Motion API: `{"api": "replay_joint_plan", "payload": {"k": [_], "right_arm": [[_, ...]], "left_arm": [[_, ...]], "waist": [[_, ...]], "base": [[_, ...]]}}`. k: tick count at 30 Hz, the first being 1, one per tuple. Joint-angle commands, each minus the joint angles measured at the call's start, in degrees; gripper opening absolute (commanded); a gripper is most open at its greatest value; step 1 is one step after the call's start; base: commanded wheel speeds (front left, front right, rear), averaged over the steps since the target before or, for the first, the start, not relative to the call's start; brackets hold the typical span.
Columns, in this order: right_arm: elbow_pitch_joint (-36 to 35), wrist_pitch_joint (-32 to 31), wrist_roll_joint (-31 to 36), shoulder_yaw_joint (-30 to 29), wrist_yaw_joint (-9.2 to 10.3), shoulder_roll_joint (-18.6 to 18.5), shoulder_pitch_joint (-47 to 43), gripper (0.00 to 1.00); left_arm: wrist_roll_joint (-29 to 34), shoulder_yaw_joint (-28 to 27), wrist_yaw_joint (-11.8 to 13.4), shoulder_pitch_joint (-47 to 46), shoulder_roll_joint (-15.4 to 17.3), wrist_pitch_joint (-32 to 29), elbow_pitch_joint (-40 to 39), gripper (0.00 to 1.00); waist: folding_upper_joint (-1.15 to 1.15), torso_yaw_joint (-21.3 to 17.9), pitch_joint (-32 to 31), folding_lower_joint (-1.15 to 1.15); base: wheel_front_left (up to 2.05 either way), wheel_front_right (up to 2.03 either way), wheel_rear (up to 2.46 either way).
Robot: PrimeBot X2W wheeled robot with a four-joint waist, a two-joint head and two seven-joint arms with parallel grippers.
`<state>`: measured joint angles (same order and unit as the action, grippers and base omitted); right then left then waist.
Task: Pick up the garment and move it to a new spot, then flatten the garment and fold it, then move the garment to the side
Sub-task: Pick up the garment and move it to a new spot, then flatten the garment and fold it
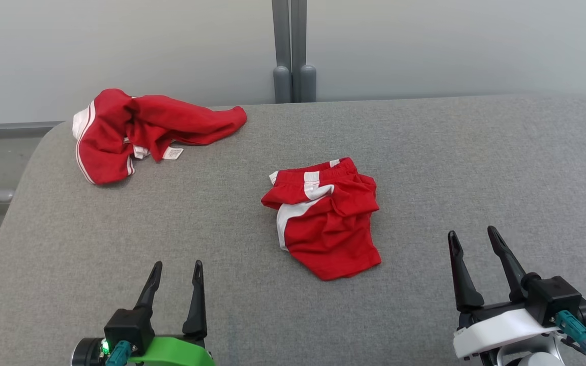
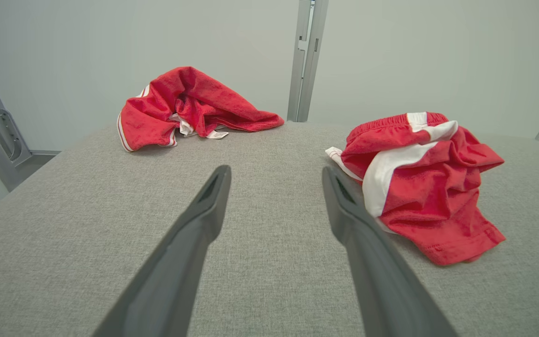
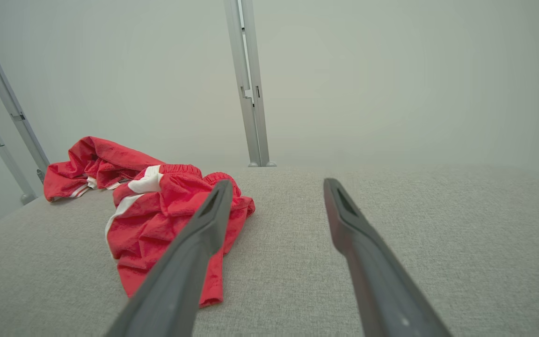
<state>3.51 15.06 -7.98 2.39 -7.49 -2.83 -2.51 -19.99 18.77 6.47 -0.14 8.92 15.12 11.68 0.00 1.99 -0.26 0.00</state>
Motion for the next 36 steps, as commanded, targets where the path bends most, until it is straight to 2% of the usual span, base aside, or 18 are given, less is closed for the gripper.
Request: {"api": "replay_joint_plan", "payload": {"k": [1,22,28,36], "right_arm": [[0.26,0.18,-0.30,-0.04,0.00,-0.11,-0.71,1.00],[1.43,0.18,-0.52,1.20,-0.01,-0.10,-0.66,1.00],[1.73,0.18,-0.20,1.89,0.00,-0.10,-0.08,1.00],[2.18,0.18,0.27,3.25,-0.01,-0.10,1.30,1.00]], "left_arm": [[1.09,-0.64,-0.39,1.09,-0.30,0.05,-0.23,1.00],[5.00,-5.15,-4.52,0.73,-3.11,0.05,1.85,1.00],[7.47,-3.11,-6.87,-3.92,-2.48,0.05,3.28,1.00],[10.72,3.67,-11.03,-16.75,-3.55,-3.77,7.83,1.00]], "waist": [[0.00,-0.05,0.03,0.00],[0.00,-0.73,0.11,0.00],[0.00,-1.63,0.46,0.00],[0.00,-4.32,2.31,0.00]], "base": [[0.00,0.00,0.00],[0.00,0.00,0.00],[0.00,0.00,0.00],[0.00,0.00,0.00]]}}
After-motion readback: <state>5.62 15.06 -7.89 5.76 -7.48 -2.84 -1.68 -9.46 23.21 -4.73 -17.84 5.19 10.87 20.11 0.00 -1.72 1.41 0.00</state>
